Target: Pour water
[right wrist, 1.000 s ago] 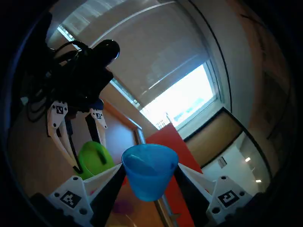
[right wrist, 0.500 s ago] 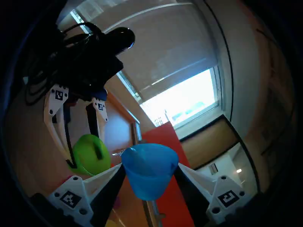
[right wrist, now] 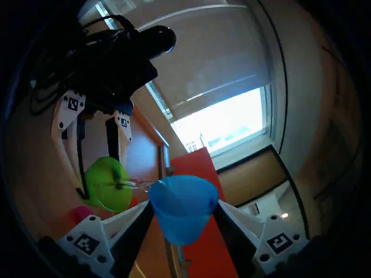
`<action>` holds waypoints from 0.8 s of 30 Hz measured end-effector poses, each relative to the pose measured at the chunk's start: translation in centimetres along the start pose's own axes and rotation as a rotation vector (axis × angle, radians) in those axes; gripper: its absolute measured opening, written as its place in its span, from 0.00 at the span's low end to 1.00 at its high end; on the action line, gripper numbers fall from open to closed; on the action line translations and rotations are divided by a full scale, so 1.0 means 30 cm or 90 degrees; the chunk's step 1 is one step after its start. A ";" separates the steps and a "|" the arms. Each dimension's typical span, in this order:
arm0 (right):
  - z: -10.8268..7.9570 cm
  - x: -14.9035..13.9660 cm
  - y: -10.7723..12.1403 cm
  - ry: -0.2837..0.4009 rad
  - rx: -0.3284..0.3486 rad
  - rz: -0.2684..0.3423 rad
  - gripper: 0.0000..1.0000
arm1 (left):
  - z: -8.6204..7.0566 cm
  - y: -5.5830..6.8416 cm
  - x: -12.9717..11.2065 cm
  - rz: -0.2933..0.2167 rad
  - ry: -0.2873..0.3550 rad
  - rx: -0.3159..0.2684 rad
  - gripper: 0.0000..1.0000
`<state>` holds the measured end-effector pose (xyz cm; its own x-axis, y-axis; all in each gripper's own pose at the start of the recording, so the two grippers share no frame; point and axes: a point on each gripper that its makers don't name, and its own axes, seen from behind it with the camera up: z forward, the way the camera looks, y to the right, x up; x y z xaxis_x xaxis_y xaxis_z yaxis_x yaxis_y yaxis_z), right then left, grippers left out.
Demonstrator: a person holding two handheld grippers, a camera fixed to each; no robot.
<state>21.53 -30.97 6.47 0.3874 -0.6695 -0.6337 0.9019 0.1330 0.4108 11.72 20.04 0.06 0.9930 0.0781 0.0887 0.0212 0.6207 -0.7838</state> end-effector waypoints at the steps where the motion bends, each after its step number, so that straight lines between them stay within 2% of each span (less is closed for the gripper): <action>1: 0.002 -0.001 0.002 0.000 -0.001 -0.003 0.89 | 0.000 0.001 0.000 0.000 0.000 -0.001 0.85; 24: 0.025 -0.007 0.045 -0.011 -0.031 -0.081 0.89 | 0.011 0.002 -0.004 -0.001 0.000 -0.002 0.85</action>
<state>22.52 -31.20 7.66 0.2663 -0.6951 -0.6677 0.9519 0.0808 0.2955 11.57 20.33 0.20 0.9929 0.0776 0.0903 0.0232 0.6180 -0.7859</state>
